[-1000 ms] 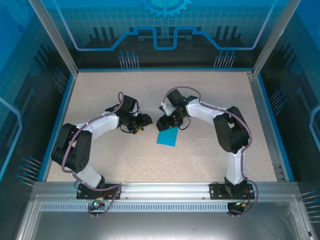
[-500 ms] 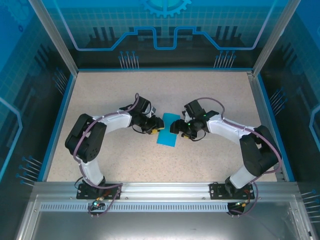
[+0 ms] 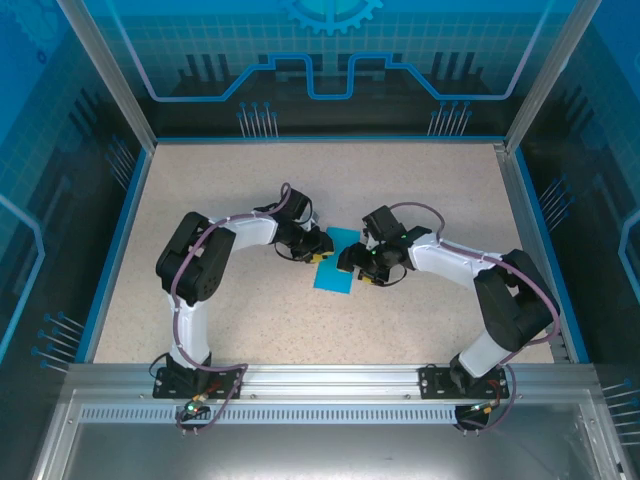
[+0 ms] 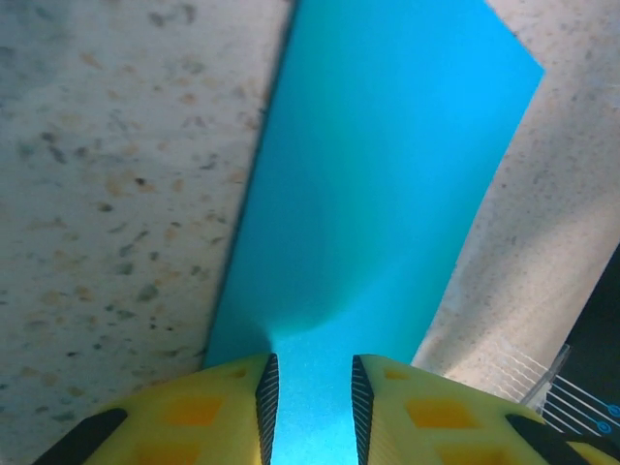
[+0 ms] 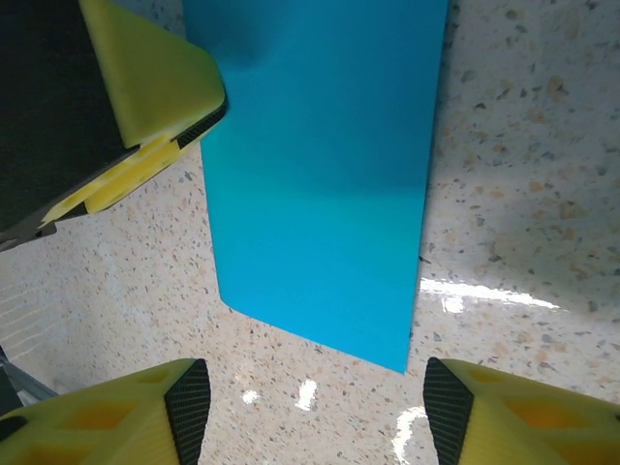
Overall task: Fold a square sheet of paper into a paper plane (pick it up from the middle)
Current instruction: Third fold the triangle at the center of the table.
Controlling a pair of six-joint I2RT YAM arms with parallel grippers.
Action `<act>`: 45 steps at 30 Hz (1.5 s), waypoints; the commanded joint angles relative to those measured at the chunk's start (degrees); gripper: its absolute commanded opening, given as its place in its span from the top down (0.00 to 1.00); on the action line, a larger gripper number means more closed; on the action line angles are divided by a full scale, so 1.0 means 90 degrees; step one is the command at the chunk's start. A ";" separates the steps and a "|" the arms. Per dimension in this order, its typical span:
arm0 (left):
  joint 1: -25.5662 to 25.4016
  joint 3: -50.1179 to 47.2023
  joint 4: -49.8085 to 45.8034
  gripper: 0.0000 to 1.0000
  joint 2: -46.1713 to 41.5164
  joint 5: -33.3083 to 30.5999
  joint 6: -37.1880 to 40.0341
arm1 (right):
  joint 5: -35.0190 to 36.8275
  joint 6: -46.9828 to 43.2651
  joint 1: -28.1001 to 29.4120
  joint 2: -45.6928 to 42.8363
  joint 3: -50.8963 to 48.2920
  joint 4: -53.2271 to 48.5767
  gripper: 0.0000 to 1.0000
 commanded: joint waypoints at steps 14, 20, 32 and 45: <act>-0.0038 0.0283 -0.0857 0.71 0.0366 -0.0431 0.0103 | -0.0210 0.0389 0.0324 0.0697 0.0178 0.0117 0.39; -0.0038 0.0283 -0.0900 0.71 0.0366 -0.0453 0.0114 | -0.0474 0.0426 0.0374 0.0817 0.0163 0.0349 0.43; -0.0038 0.0266 -0.0918 0.71 0.0347 -0.0469 0.0101 | -0.0666 0.0989 0.0374 0.0526 -0.0358 0.1263 0.56; -0.0038 0.0216 -0.0943 0.71 0.0308 -0.0515 0.0129 | -0.0452 0.1757 0.0369 0.0242 -0.0990 0.1728 0.76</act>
